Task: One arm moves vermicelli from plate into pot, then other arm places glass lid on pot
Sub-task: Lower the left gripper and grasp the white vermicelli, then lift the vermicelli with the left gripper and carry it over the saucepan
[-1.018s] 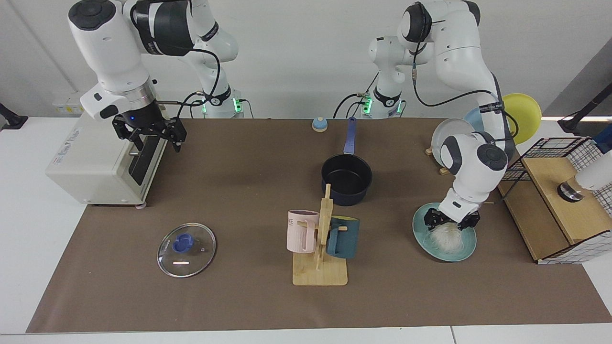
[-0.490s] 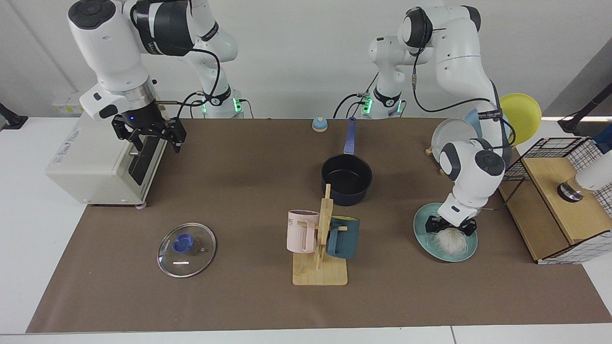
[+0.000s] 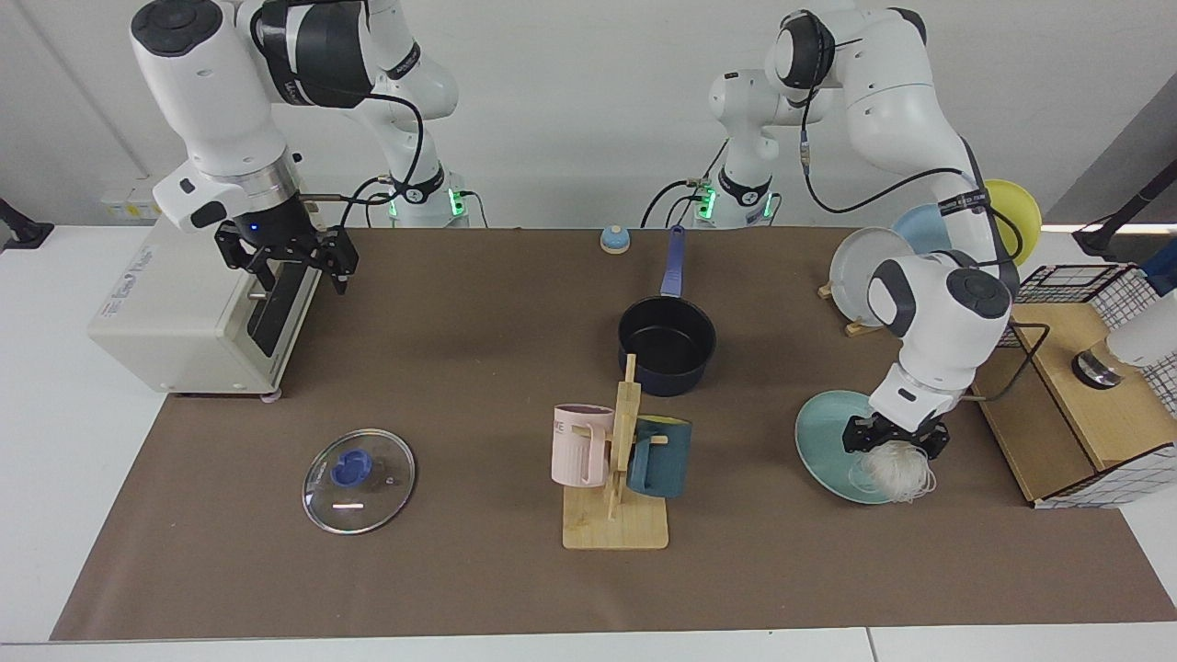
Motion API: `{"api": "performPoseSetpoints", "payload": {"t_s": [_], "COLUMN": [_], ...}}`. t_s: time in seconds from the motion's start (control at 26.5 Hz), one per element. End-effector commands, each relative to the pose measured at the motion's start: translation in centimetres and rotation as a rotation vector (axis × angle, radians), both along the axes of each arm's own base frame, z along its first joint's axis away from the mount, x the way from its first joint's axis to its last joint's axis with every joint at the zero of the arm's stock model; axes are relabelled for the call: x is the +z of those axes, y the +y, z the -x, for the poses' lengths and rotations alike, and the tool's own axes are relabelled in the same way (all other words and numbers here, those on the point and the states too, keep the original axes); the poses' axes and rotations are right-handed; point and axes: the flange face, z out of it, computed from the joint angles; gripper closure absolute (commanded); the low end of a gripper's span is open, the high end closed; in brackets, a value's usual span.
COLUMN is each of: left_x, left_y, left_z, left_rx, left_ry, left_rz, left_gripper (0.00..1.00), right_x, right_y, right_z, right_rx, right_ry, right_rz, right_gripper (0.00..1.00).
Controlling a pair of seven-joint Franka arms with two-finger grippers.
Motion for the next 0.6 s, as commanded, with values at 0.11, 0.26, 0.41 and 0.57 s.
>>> {"api": "performPoseSetpoints", "payload": {"t_s": [0.11,0.26,0.41,0.57], "left_x": [9.0,11.2,13.4,13.1], "left_y": [-1.9,-3.3,-5.4,-7.3], "left_z": [3.7,6.3,8.9,12.9], "left_rx": [-0.037,-0.043,-0.01,0.02], "left_ry": [0.072,0.137,0.144,0.169], "left_rz": [0.014,0.028,0.04,0.046], "left_gripper": [1.0,1.0,1.0,1.0], "right_x": [-0.1,-0.1,-0.1,-0.1], "right_y": [-0.3,-0.3,-0.3,-0.3], "right_z": [0.2,0.2,0.0,0.0], "right_rx": [0.023,0.023,0.025,0.022], "right_ry": [-0.018,-0.019,-0.028,-0.03], "right_rz": [-0.016,-0.016,-0.016,-0.016], "right_gripper": [0.01,0.01,0.01,0.01]}}
